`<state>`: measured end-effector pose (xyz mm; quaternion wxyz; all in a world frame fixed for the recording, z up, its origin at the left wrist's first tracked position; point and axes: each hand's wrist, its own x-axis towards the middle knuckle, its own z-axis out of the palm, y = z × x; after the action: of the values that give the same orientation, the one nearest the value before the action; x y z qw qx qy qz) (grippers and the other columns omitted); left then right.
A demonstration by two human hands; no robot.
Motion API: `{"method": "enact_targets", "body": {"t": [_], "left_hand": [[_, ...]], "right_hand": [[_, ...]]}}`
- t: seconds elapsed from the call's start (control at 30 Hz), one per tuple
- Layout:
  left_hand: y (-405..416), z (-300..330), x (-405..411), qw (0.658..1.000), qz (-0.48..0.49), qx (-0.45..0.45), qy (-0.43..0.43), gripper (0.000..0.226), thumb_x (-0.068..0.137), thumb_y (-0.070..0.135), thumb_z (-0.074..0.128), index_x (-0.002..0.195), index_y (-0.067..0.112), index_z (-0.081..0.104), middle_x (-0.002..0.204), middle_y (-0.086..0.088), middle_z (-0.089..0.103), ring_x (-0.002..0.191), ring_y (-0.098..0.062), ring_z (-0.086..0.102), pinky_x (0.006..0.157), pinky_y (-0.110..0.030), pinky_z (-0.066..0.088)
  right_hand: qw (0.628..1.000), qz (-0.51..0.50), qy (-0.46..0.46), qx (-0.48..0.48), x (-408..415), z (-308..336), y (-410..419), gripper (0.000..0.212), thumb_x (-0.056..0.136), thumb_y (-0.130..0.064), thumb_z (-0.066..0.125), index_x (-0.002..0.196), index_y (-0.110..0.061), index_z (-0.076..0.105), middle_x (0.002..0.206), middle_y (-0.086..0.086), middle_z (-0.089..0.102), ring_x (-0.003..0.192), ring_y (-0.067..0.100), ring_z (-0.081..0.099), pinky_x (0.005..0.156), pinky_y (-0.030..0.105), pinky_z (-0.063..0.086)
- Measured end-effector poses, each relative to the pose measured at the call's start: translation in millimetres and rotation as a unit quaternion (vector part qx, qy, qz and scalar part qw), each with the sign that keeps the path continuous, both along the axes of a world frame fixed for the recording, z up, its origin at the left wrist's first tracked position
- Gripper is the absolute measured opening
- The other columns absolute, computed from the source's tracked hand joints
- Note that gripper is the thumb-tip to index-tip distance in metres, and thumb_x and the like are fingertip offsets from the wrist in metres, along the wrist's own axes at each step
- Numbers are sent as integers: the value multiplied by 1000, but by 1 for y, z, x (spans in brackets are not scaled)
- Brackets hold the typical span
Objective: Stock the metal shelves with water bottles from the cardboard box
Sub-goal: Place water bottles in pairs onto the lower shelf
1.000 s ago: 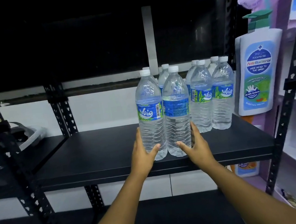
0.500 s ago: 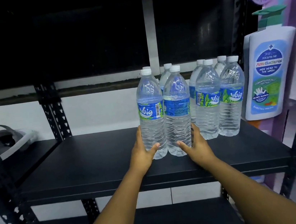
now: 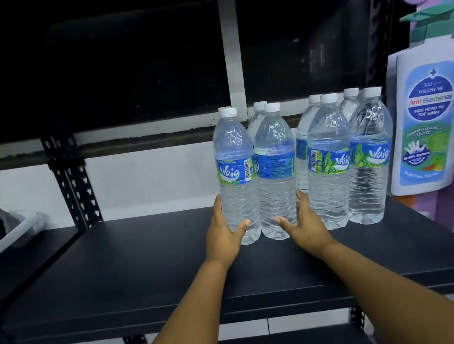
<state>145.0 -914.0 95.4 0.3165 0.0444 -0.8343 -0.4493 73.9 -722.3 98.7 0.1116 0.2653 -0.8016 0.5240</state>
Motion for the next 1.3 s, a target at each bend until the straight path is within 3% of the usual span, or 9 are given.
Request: {"method": "enact_targets", "body": {"t": [0.2,0.4,0.67,0.83,1.0,1.13,1.3], "left_hand": [[2,-3,-7,1000,20,-15,9,90,84,37,72,152,27,14,150,3,42,132,-18,47,106,-45,44],[2,-2,-11,1000,19,-12,20,89,84,34,73,152,25,17,146,2,46,129,-18,50,104,-45,46],[1,-1,-13,1000,17,-2,26,89,82,34,75,151,26,19,145,3,48,128,-17,51,104,-45,46],[0,-2,-14,999,13,9,30,88,82,34,75,150,29,20,143,5,50,127,-15,52,103,-45,47],[-1,-3,-15,999,-2,18,43,88,80,34,76,149,32,21,142,8,50,127,-12,51,104,-44,46],[0,0,-14,997,-13,42,58,84,78,31,77,144,35,26,134,8,55,120,-8,55,101,-38,48],[-1,1,-16,994,-11,94,56,88,80,36,71,150,36,17,135,4,53,121,-10,55,104,-40,47]], "right_hand": [[1000,-1,1,5,-5,1,1,81,89,-25,67,150,-15,15,131,-14,38,122,-2,32,101,19,27],[1000,-1,-2,5,-7,1,0,88,88,-32,68,151,-15,10,153,0,33,141,15,30,111,28,27],[1000,12,0,-7,-12,0,0,83,89,-25,67,151,-13,11,140,-7,37,126,-1,28,103,19,24],[1000,8,-3,-6,-16,-5,0,89,89,-28,66,152,-14,6,155,4,28,143,17,24,107,22,22],[1000,17,-15,-22,-17,-9,0,92,89,-31,67,153,-18,3,159,6,19,145,15,19,113,26,20],[996,-13,10,-92,-11,1,-5,94,83,-25,75,151,-18,11,151,6,30,137,16,33,108,27,30],[985,-96,107,-97,-13,13,-23,99,70,-41,82,145,-18,21,135,9,31,128,25,38,109,44,36]]}}
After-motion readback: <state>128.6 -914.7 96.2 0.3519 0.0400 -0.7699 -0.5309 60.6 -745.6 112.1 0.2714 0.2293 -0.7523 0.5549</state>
